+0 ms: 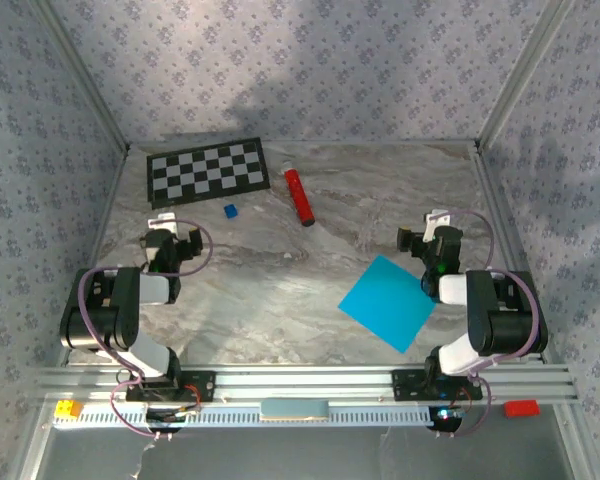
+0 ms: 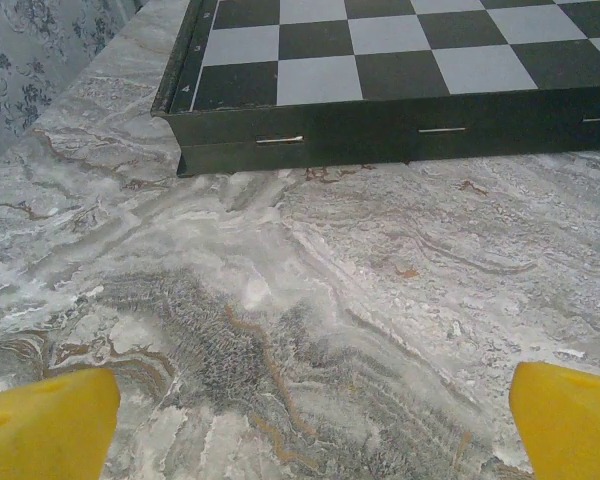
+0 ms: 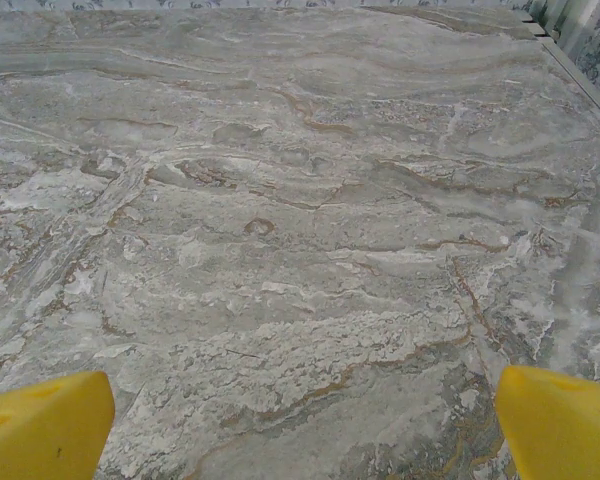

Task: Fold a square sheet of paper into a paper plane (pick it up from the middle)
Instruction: Move the square sheet of paper to the center of the table.

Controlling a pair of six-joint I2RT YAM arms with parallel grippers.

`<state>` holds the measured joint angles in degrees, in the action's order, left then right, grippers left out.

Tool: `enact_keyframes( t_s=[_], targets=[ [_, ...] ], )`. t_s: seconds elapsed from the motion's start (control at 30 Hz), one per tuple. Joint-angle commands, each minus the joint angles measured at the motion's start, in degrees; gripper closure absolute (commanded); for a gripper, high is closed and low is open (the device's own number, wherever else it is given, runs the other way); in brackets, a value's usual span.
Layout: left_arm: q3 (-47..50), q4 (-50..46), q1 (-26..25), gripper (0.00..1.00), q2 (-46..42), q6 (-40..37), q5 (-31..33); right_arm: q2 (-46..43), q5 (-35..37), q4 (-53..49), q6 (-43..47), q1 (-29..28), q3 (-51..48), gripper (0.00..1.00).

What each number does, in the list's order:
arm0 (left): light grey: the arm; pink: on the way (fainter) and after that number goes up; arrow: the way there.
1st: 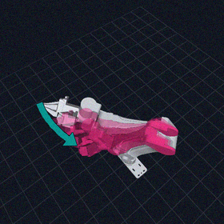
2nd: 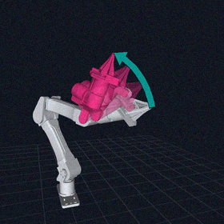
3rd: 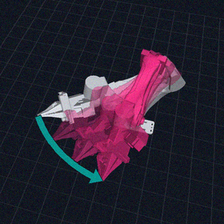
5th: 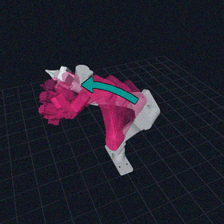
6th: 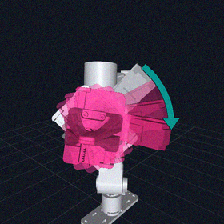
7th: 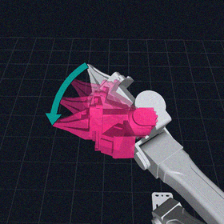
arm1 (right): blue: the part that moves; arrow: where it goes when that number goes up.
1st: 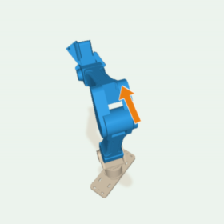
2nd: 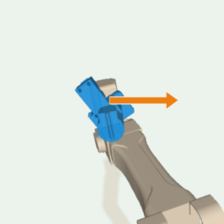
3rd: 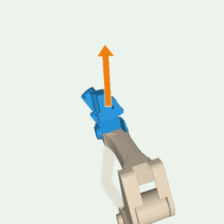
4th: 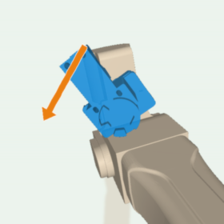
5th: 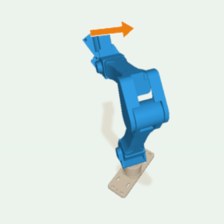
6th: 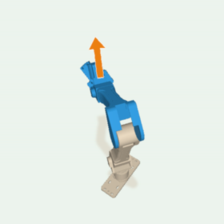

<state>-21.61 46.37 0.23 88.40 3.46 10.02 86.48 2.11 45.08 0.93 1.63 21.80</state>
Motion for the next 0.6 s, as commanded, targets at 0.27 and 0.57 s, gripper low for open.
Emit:
enact_keyframes(
  t_s=[0.27,0.57],
  targets=[
    [-1.25,1.70,-0.14,0.00,-0.57,-0.36,-0.70,0.45,-0.68,-0.68,0.66,0.41,1.20,0.00],
    [-1.33,1.62,-0.10,0.00,-0.60,-0.29,-0.81,0.49,-1.23,-0.70,0.43,0.76,1.22,0.00]
  ],
)
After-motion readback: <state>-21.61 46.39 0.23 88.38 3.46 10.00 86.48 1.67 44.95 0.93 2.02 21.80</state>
